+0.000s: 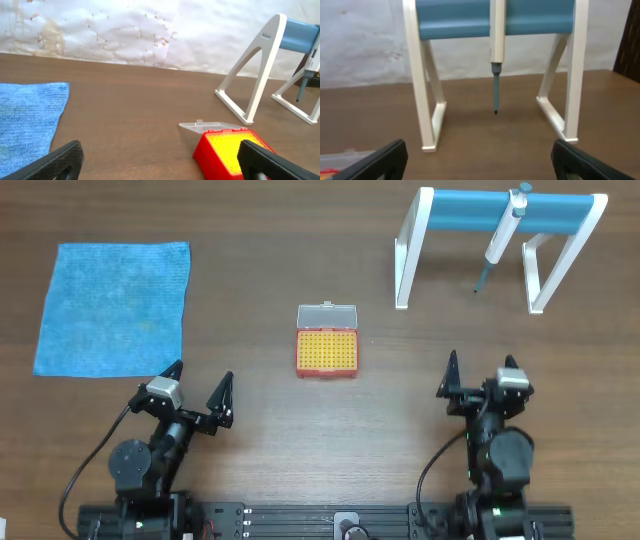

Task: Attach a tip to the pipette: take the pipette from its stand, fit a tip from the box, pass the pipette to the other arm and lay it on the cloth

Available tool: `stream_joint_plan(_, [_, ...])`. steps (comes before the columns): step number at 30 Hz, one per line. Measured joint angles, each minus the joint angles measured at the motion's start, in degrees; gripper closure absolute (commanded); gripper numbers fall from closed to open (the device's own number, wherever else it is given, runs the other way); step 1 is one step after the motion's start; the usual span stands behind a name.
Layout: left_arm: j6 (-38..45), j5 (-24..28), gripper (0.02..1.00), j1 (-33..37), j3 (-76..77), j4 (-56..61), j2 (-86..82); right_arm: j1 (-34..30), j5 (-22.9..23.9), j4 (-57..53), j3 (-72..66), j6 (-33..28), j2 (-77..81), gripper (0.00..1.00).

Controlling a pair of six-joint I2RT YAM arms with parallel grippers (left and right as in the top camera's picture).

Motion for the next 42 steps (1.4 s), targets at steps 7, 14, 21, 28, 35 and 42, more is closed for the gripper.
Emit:
stream_joint_plan(7, [0.0, 0.0, 0.023, 0.0, 0.0, 0.1, 0.1, 0.0, 2.4, 22.5, 15.5, -6.7, 36.7, 0.077])
stream_joint_plan(14, [0.0, 0.0, 0.023, 0.0, 0.0, 0.0, 0.2, -1.8, 9.0, 32.9, 25.7, -9.5, 60.0, 0.077])
stream_joint_plan(21, [0.0, 0.0, 0.023, 0.0, 0.0, 0.0, 0.2, -6.7, 4.9, 36.9, 32.5, -9.7, 70.7, 0.077])
stream_joint_plan(28, [0.0, 0.0, 0.023, 0.0, 0.0, 0.0, 0.2, -9.5, -7.9, 29.0, 33.8, -8.8, 71.1, 0.08])
stream_joint_plan(35, [0.0, 0.0, 0.023, 0.0, 0.0, 0.0, 0.2, -12.7, -13.0, 21.2, 41.0, -8.6, 71.3, 0.08])
stream_joint_plan(42, [0.0, 0.0, 0.023, 0.0, 0.0, 0.0, 0.2, -13.2, -15.3, 22.6, 44.4, -8.6, 77.6, 0.117])
